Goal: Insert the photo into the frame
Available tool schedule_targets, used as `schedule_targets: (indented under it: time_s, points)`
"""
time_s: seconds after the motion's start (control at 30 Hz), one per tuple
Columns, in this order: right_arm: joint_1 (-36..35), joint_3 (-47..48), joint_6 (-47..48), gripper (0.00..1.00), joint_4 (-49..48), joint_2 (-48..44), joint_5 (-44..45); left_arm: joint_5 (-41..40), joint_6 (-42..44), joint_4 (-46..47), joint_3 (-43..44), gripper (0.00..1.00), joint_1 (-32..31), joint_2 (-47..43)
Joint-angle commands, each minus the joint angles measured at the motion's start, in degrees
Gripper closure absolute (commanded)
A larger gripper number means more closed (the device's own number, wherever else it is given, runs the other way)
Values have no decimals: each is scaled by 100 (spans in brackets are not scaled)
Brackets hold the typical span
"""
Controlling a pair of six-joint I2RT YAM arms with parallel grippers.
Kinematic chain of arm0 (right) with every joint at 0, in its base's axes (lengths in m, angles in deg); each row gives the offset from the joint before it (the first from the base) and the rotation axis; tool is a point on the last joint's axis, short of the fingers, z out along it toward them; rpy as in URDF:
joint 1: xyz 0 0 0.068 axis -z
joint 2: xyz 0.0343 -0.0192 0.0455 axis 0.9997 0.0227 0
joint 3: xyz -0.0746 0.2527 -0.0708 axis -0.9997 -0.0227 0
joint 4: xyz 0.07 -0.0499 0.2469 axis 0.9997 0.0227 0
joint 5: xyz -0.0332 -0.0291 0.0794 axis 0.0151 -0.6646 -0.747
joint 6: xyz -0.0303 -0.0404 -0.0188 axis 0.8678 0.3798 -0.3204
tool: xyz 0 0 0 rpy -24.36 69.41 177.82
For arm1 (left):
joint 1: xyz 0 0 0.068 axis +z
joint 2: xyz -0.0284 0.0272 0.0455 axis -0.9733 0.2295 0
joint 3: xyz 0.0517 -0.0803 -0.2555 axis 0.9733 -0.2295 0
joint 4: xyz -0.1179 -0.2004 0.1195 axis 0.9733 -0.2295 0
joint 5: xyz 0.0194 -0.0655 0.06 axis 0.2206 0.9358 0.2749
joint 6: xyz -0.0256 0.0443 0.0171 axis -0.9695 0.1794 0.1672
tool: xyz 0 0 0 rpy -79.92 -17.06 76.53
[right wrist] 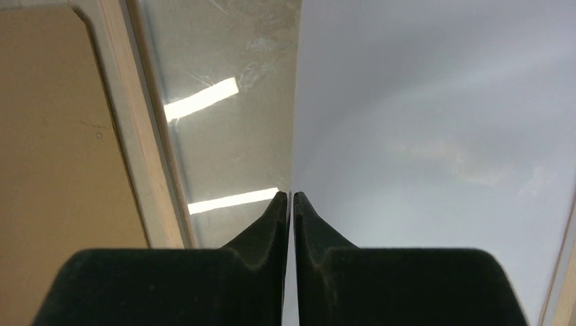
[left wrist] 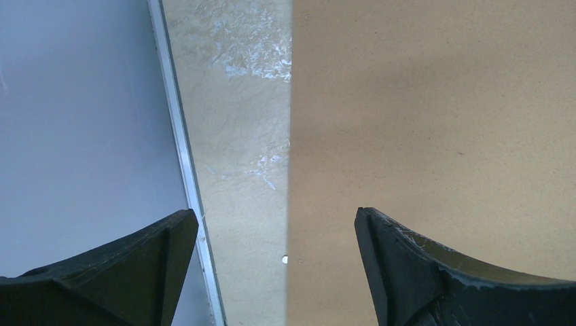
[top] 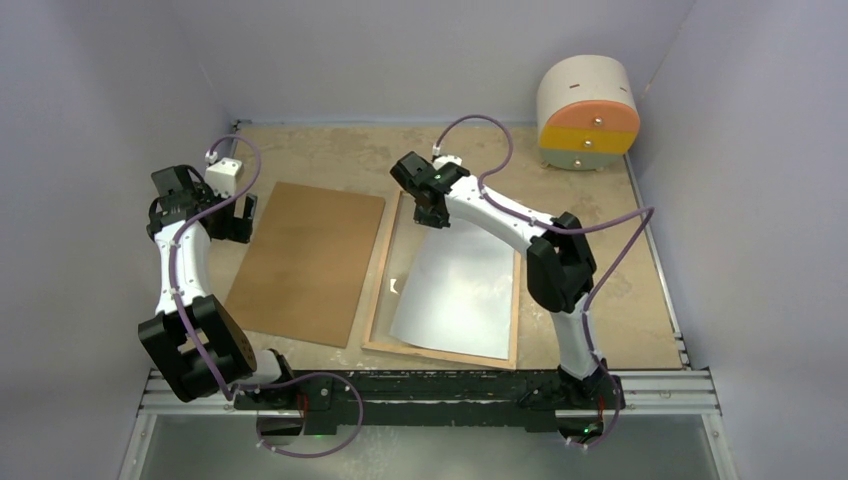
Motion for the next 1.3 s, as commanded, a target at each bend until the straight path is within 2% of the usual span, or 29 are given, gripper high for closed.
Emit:
schedule_targets:
  time_s: [0.0,0.2,0.27,0.33,0.37,0.5,0.83,1.1,1.27]
  points:
    - [28,-80,37,88,24,201,-345,83,125,121,-42,8,59,-55]
    - [28,-377,55,64,-352,36,-654,110,133,105,-52,6,59,-27]
    - [28,-425,104,47,-488,-4,-811,110,143,104,-51,6,64,-26]
    - [28,-424,159,22,-565,-8,-937,110,152,99,-51,6,59,-27]
    - [28,-408,182,16,-598,0,-995,110,162,100,-52,6,59,-18]
    - [33,-451,276,4,-752,-13,-1172,110,177,99,-64,5,59,15]
    - [129,-445,278,1,-838,-117,-1413,84,279,97,-122,4,59,80]
    - [198,-953,301,1,-1539,-582,-1902,129,306,55,-98,3,60,149]
    - [213,-861,338,1,-1542,-637,-1998,154,339,-14,-43,3,59,215]
